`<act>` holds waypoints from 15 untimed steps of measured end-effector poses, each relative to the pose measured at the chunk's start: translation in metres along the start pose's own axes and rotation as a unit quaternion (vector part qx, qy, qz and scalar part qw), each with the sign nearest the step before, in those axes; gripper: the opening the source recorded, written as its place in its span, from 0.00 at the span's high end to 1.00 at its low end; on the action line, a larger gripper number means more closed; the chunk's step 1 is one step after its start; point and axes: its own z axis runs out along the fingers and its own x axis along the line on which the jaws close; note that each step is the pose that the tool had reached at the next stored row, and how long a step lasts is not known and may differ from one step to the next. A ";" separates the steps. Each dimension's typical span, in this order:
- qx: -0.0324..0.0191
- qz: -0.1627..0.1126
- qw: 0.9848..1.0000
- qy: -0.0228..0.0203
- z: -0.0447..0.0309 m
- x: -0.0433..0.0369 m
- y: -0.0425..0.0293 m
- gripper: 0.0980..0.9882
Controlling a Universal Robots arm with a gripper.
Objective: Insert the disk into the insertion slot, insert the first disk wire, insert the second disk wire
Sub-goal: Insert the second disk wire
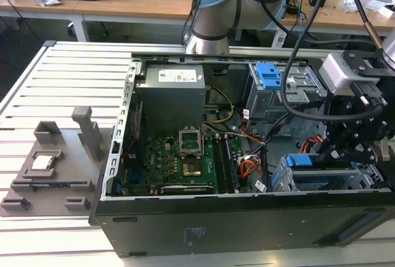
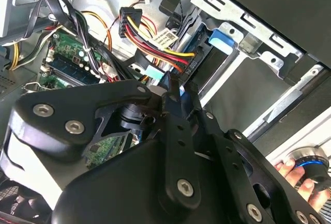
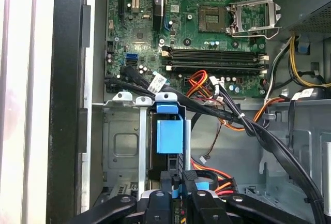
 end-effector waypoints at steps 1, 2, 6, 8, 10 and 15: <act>0.000 0.000 1.000 0.000 -0.0011 0.0001 0.0001 0.85; 0.000 0.000 1.000 0.000 -0.0044 -0.0001 0.0004 0.85; 0.000 0.000 1.000 0.001 -0.0227 -0.0032 0.0018 0.85; 0.000 0.000 1.000 0.002 -0.0291 -0.0055 0.0024 0.87; 0.000 0.000 1.000 0.003 -0.0384 -0.0088 0.0031 0.99; 0.000 0.000 1.000 0.006 -0.0480 -0.0111 0.0037 0.99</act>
